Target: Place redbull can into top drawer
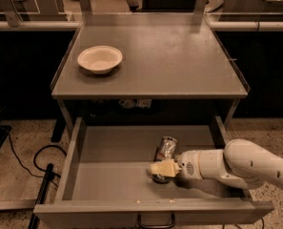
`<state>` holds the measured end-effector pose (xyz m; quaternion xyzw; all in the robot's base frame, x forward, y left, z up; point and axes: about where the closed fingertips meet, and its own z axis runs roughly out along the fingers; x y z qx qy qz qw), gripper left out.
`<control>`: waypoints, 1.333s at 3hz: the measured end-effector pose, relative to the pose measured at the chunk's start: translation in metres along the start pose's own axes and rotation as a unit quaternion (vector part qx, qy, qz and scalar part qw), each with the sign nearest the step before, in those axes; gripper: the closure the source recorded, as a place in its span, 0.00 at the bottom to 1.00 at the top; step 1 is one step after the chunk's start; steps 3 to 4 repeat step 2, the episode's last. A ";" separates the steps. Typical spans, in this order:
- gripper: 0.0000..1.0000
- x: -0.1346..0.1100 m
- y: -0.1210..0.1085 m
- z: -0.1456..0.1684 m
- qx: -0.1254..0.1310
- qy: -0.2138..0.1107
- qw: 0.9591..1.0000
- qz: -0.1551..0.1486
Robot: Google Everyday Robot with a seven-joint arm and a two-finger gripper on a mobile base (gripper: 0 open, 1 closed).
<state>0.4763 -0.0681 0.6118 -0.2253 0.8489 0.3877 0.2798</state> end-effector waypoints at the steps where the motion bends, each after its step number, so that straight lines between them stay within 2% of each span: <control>1: 0.00 0.000 0.000 0.000 0.000 0.000 1.000 0.000; 4: 0.00 0.000 0.000 0.000 0.000 0.000 1.000 0.000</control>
Offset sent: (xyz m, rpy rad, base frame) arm 0.0000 0.0000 0.0000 0.0000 0.0000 0.0001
